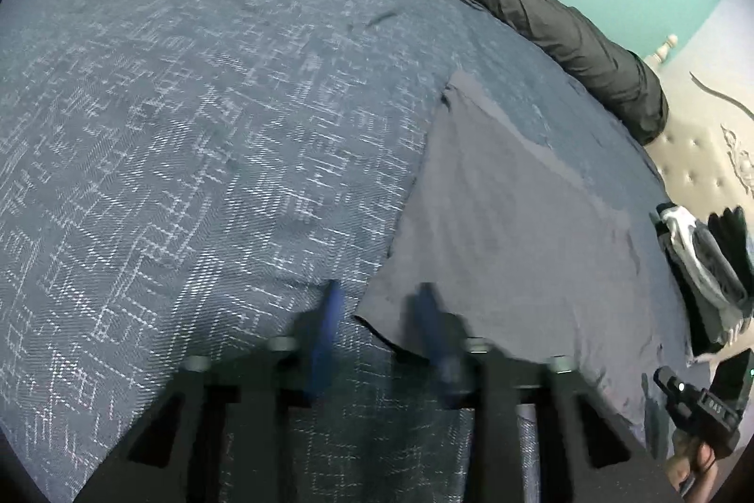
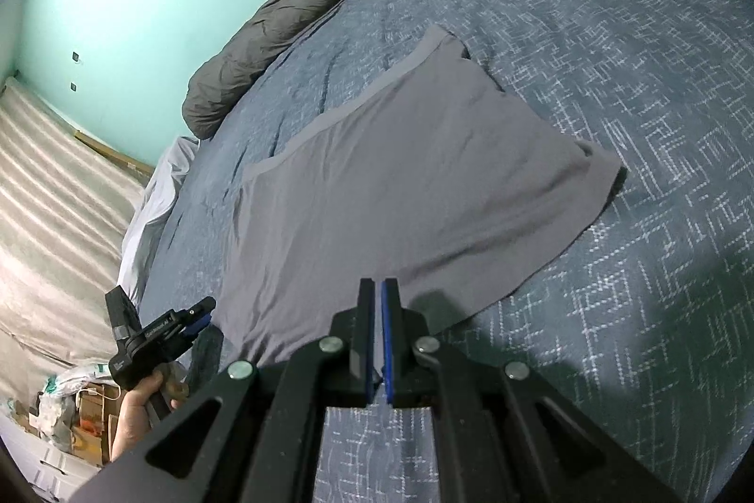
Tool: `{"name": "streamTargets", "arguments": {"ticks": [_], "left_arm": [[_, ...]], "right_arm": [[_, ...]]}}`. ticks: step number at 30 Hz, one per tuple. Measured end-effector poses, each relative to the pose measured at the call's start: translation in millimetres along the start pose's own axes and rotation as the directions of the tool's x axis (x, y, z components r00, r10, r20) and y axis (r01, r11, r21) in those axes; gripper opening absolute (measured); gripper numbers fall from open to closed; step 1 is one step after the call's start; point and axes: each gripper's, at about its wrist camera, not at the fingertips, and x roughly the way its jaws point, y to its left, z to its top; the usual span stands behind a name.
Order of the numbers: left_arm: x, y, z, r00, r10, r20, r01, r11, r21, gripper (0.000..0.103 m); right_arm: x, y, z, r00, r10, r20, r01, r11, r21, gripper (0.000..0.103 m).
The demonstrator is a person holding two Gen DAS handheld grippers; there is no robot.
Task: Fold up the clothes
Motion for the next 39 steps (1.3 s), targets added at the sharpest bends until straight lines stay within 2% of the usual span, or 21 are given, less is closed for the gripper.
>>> {"name": "streamTargets", "arguments": {"ticks": [5, 13, 19, 26, 33, 39], "left_arm": [[2, -2, 0, 1.000, -0.017, -0.012, 0.017, 1.000, 0.012, 0.002], [-16, -19, 9, 0.998, -0.043, 0.044, 0.042, 0.999, 0.028, 0.002], [-24, -59, 18, 0.993, -0.086, 0.081, 0.081, 0.995, 0.060, 0.002], [-35, -102, 27, 0.990, -0.098, 0.099, 0.086, 0.989, 0.125, 0.002], [-40, -156, 26, 0.992, -0.108, 0.069, 0.091, 0.973, 0.213, 0.002], [-34, -223, 21, 0.990, -0.139, 0.011, 0.129, 0.940, 0.315, 0.002]], "right_arm": [[-4, -6, 2, 1.000, -0.006, 0.014, 0.006, 1.000, 0.013, 0.002], [-13, -18, 8, 0.999, -0.013, 0.041, 0.012, 0.999, 0.037, 0.002], [-25, -27, 13, 0.997, -0.019, 0.077, 0.015, 0.998, 0.054, 0.002], [-37, -36, 19, 0.995, -0.016, 0.103, 0.012, 0.999, 0.044, 0.002], [-51, -50, 27, 0.992, -0.016, 0.129, 0.006, 0.997, 0.076, 0.002], [-61, -61, 32, 0.989, -0.021, 0.145, 0.007, 0.995, 0.098, 0.002]]}}
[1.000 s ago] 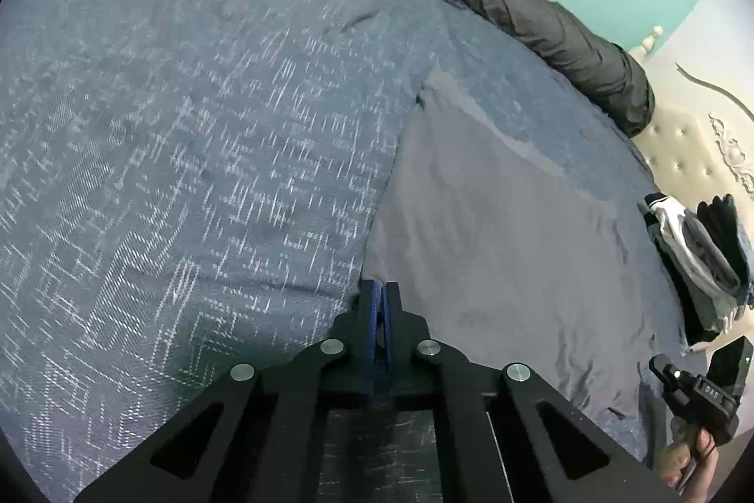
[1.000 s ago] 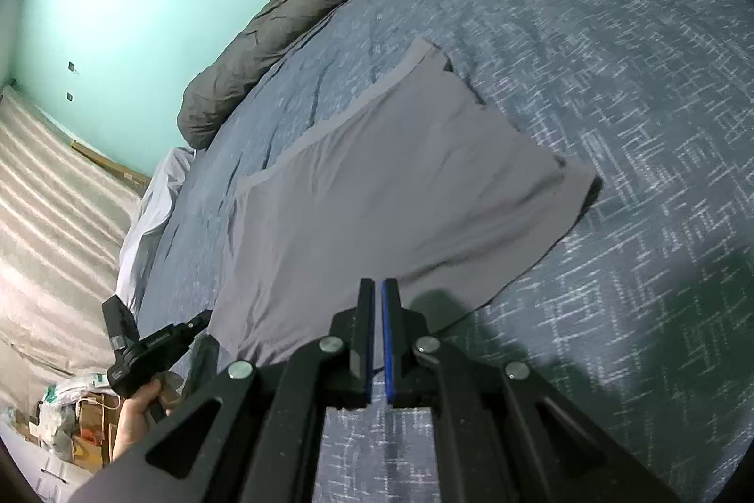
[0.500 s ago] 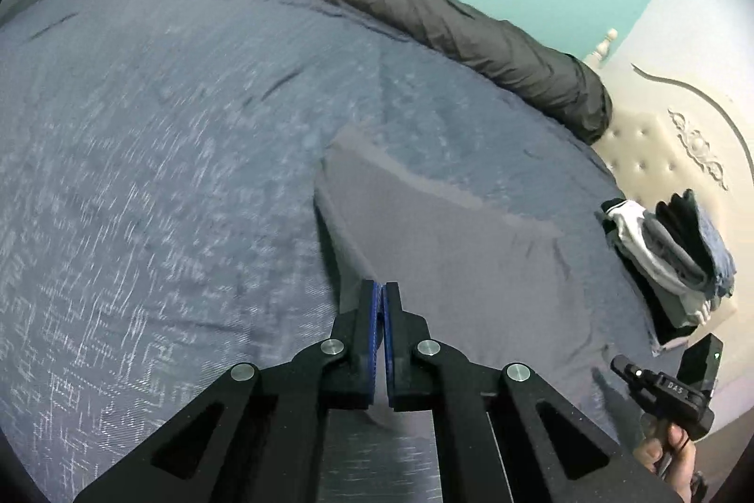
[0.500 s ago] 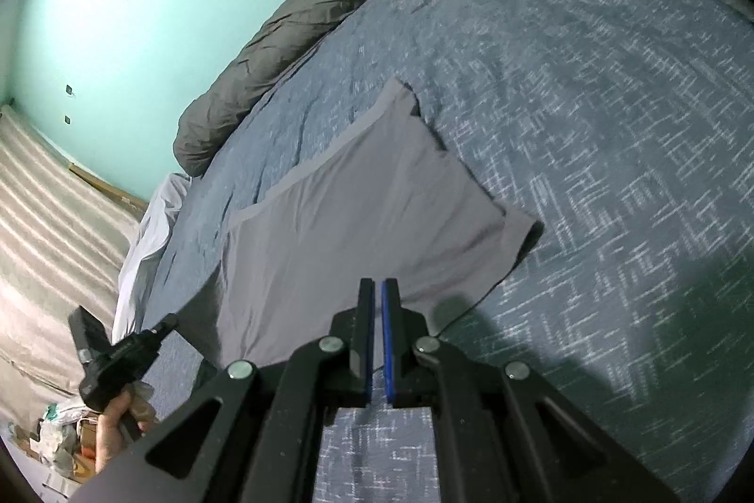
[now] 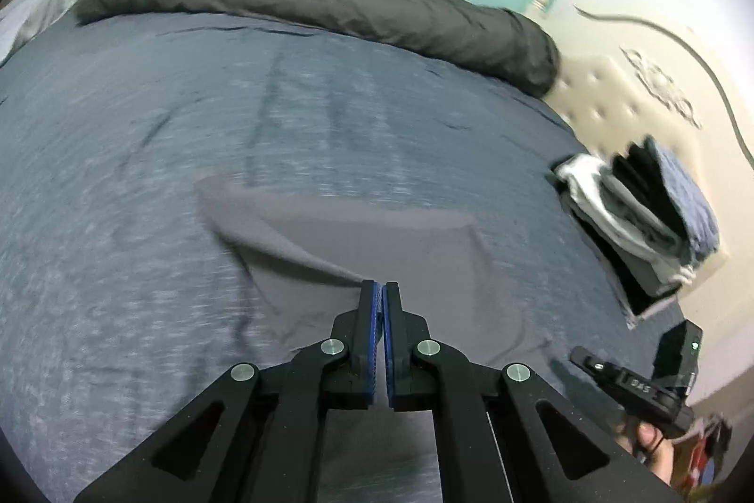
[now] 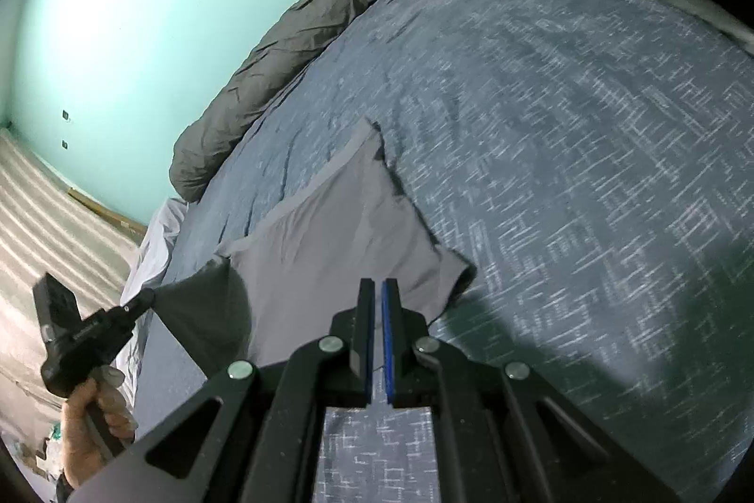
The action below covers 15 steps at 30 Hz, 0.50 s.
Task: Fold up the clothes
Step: 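Lay the folded hem down and open both grippers over the briefs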
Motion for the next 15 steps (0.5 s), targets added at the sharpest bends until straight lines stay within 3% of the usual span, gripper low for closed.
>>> {"name": "streamTargets", "arguments": {"ticks": [7, 12, 15], "left_arm": [[51, -104, -2, 0.991, -0.095, -0.099, 0.108, 0.985, 0.136, 0.002], [112, -146, -30, 0.968, -0.097, -0.230, 0.142, 0.971, 0.190, 0.002], [134, -151, -44, 0.956, -0.093, -0.279, 0.150, 0.970, 0.190, 0.002]], "right_arm": [[-10, -11, 6, 1.000, 0.010, 0.003, -0.010, 1.000, 0.028, 0.002], [-12, -25, 10, 1.000, 0.016, -0.001, -0.016, 0.998, 0.069, 0.002], [-9, -26, 10, 1.000, 0.025, -0.011, -0.024, 0.997, 0.070, 0.002]]}}
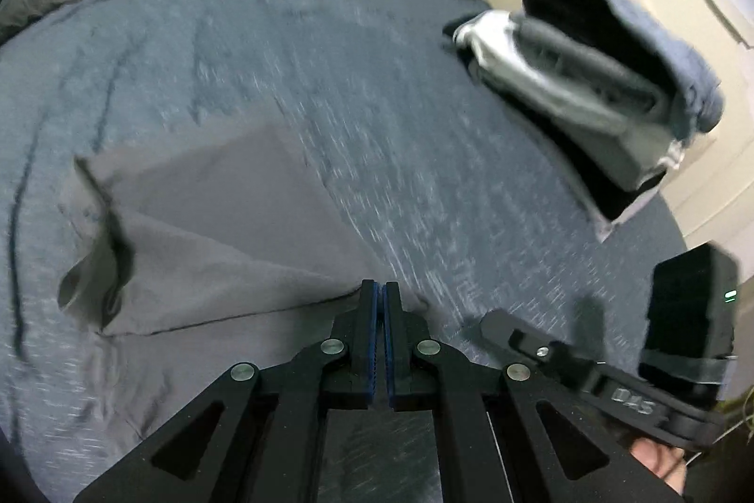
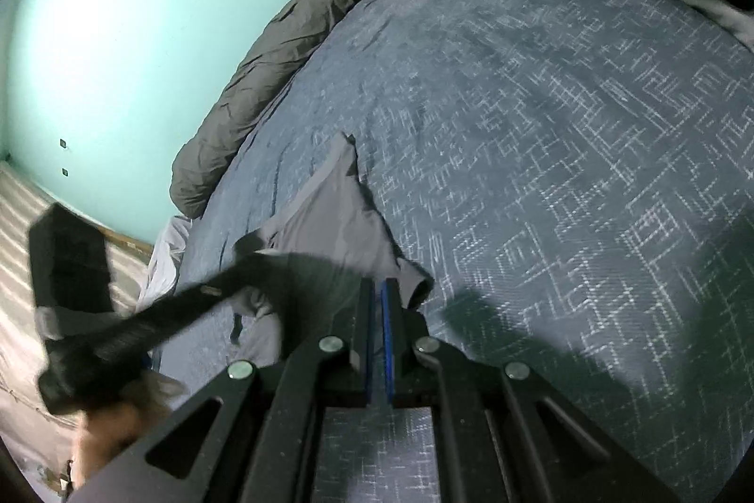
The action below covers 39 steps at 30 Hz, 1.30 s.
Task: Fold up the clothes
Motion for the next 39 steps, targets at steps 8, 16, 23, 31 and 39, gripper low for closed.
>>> {"name": "streamTargets", "arguments": {"ticks": [8, 16, 23, 31, 39], "left_arm": [[-28, 29, 0, 0.999, 0.011, 0.050, -0.008, 0.999, -0.050, 0.034], [-59, 87, -4, 0.987, 0.139, 0.079, -0.131, 0.986, -0.099, 0.036], [-46, 118, -12, 0.982, 0.186, 0.030, -0.181, 0.977, -0.115, 0.036], [-31, 115, -9, 0.981, 0.193, 0.025, -0.191, 0.980, -0.052, 0.036], [-15, 101, -6, 0.977, 0.214, 0.027, -0.214, 0.976, 0.037, 0.036]], "right_arm": [[5, 6, 4, 1.000, 0.024, -0.010, -0.024, 1.000, -0.005, 0.002], [21, 20, 0, 0.999, 0.023, -0.039, -0.025, 0.999, -0.032, 0.031], [42, 31, 1, 0.997, -0.023, -0.069, 0.019, 0.999, -0.051, 0.034], [59, 35, -1, 0.990, -0.104, -0.092, 0.097, 0.992, -0.079, 0.033], [62, 37, -2, 0.984, -0.153, -0.088, 0.143, 0.984, -0.108, 0.013]]}}
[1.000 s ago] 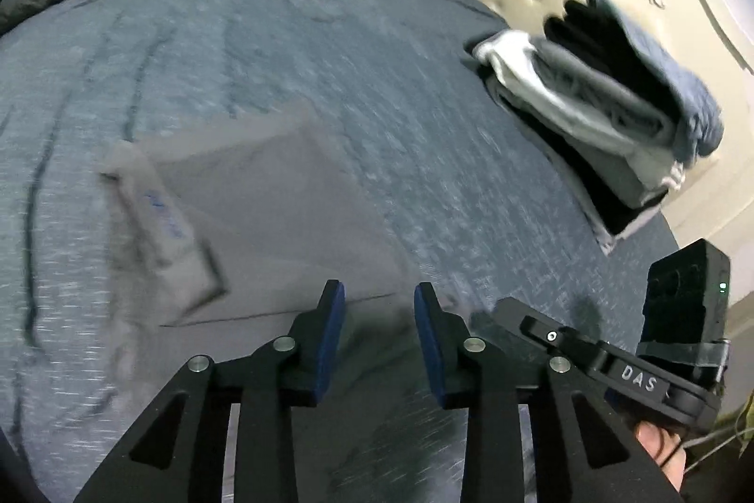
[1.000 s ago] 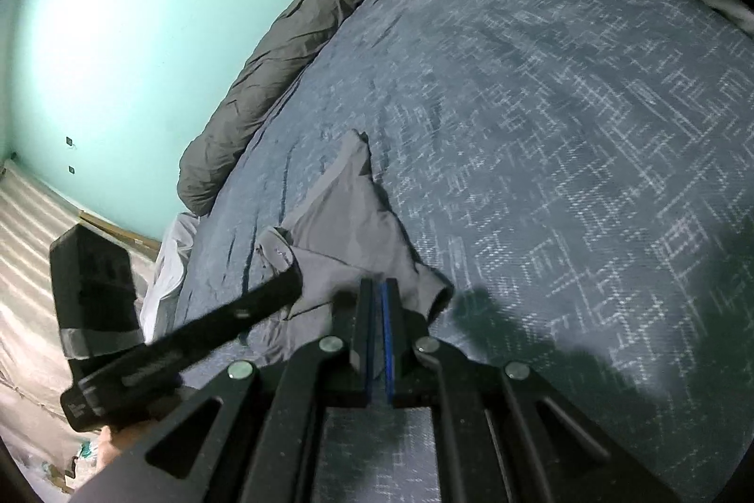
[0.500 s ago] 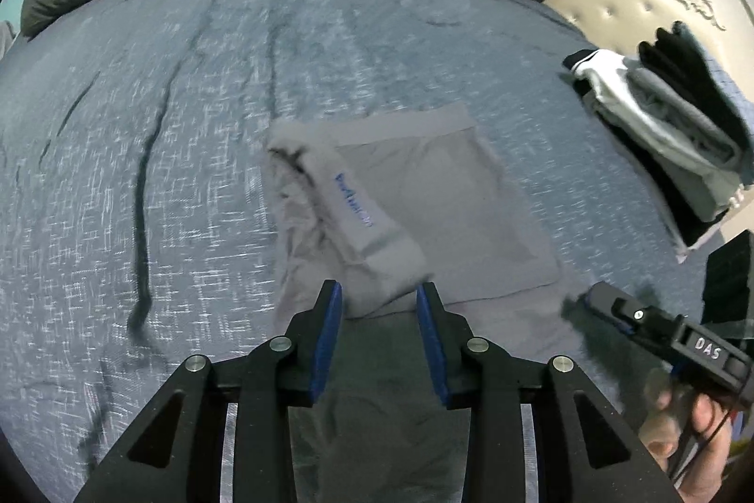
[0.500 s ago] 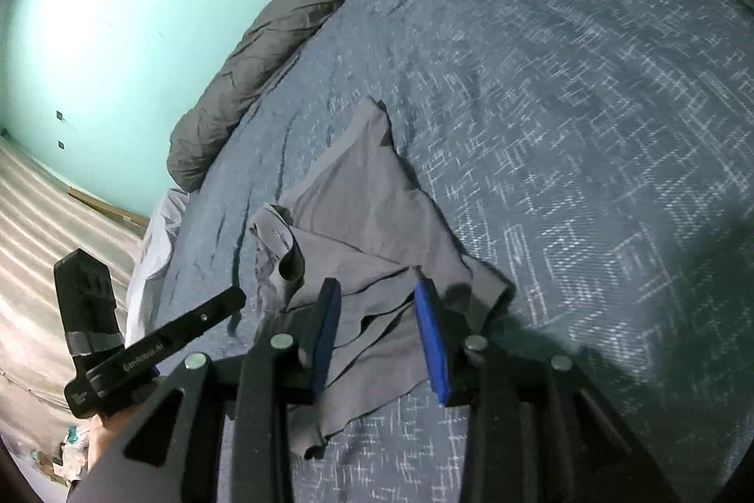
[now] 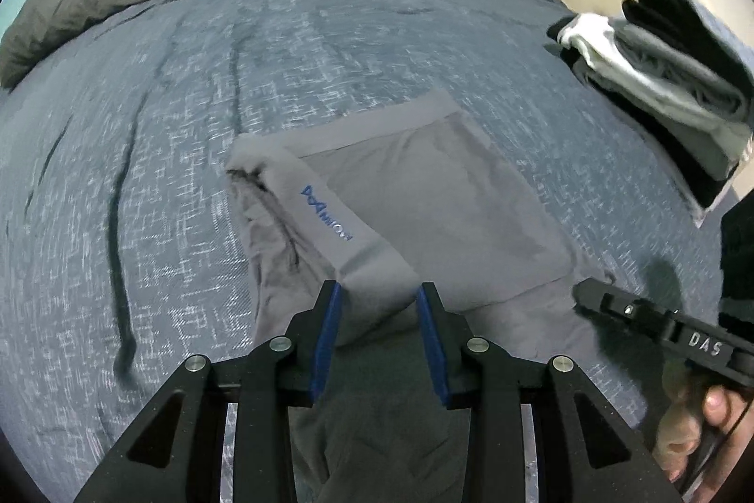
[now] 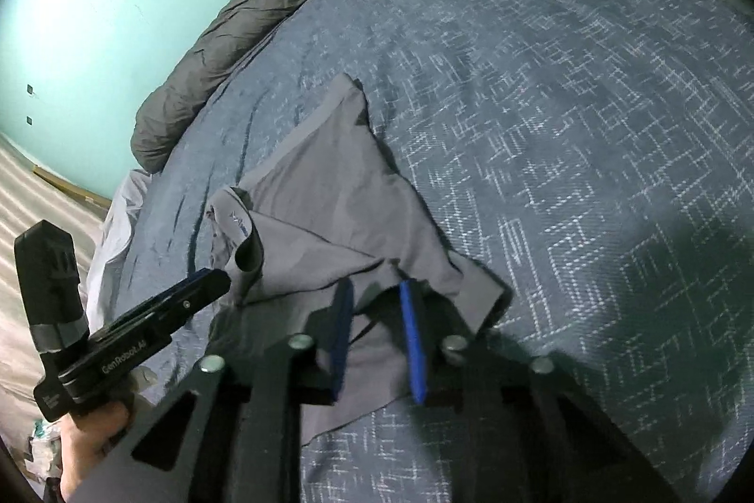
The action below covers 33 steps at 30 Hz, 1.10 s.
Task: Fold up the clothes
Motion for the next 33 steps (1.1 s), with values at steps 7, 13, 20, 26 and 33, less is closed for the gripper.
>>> {"name": "streamTargets", "arguments": {"ticks": [7, 13, 20, 26, 33], "left_arm": [[11, 3, 1, 1.000, -0.007, -0.015, 0.007, 1.000, -0.005, 0.018], [3, 6, 6, 1.000, -0.011, 0.016, 0.011, 1.000, -0.013, 0.003], [-16, 15, 21, 0.997, -0.024, 0.069, 0.028, 0.998, -0.055, 0.003], [-29, 16, 30, 0.996, -0.019, 0.091, 0.023, 0.999, -0.049, 0.003], [-31, 19, 29, 0.995, -0.030, 0.093, 0.034, 0.998, -0.049, 0.003]], "right_arm": [[-3, -8, 1, 1.000, 0.005, 0.007, -0.005, 1.000, -0.001, 0.002], [-5, -10, 4, 1.000, 0.015, 0.011, -0.015, 1.000, -0.002, 0.000], [-14, -15, 6, 0.999, 0.028, 0.026, -0.028, 1.000, -0.002, 0.000], [-11, -15, 13, 0.998, 0.058, 0.019, -0.058, 0.998, 0.017, 0.005], [0, 5, 12, 1.000, -0.007, -0.010, 0.007, 0.999, -0.049, 0.034]]}}
